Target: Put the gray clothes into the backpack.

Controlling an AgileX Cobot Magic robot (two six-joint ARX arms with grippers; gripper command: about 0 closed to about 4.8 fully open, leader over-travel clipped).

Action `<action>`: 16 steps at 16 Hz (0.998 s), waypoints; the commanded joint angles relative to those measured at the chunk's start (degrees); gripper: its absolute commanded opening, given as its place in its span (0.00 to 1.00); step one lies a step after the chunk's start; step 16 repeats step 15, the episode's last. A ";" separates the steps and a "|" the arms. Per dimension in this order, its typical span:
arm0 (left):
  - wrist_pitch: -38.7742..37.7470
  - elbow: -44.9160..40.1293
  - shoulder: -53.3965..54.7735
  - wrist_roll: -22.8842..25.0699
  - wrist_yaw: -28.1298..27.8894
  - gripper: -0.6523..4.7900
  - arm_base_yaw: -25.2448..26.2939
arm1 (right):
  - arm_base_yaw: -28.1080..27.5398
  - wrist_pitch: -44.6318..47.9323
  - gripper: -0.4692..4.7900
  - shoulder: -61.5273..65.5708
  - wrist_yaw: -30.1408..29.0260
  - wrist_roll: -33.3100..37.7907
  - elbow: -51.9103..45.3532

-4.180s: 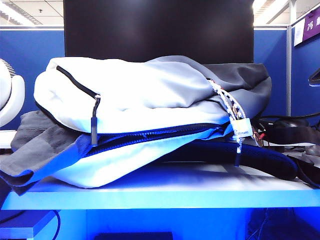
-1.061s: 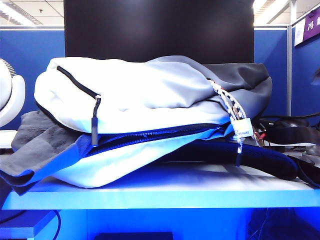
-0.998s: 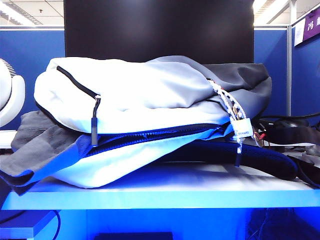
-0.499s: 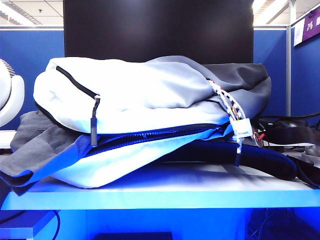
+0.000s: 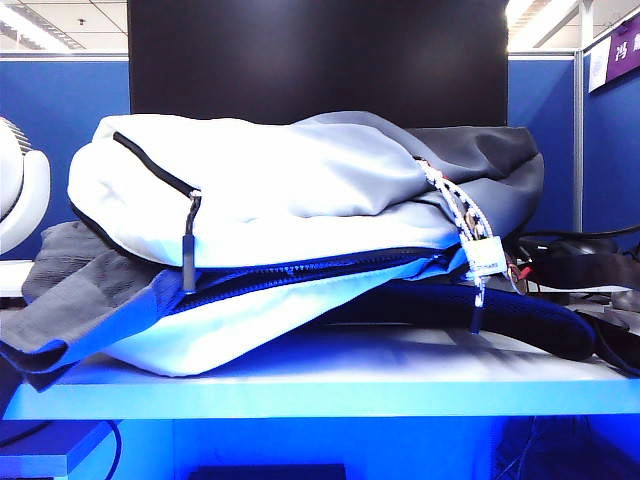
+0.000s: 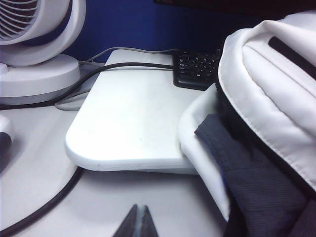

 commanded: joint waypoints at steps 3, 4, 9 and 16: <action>0.39 0.00 -0.15 0.15 0.17 0.11 0.00 | 0.09 1.66 0.08 -0.09 -3.04 -2.40 -0.24; 0.39 0.00 -0.15 0.17 0.17 0.11 0.00 | 0.07 1.44 0.08 -0.09 -3.02 -2.40 -0.24; 0.39 0.00 -0.15 0.17 0.17 0.11 0.00 | 0.00 -0.52 0.08 -0.09 -2.99 -2.40 -0.22; 0.39 0.00 -0.15 0.15 0.17 0.11 0.00 | 0.00 -0.52 0.08 -0.09 -2.99 -2.40 -0.22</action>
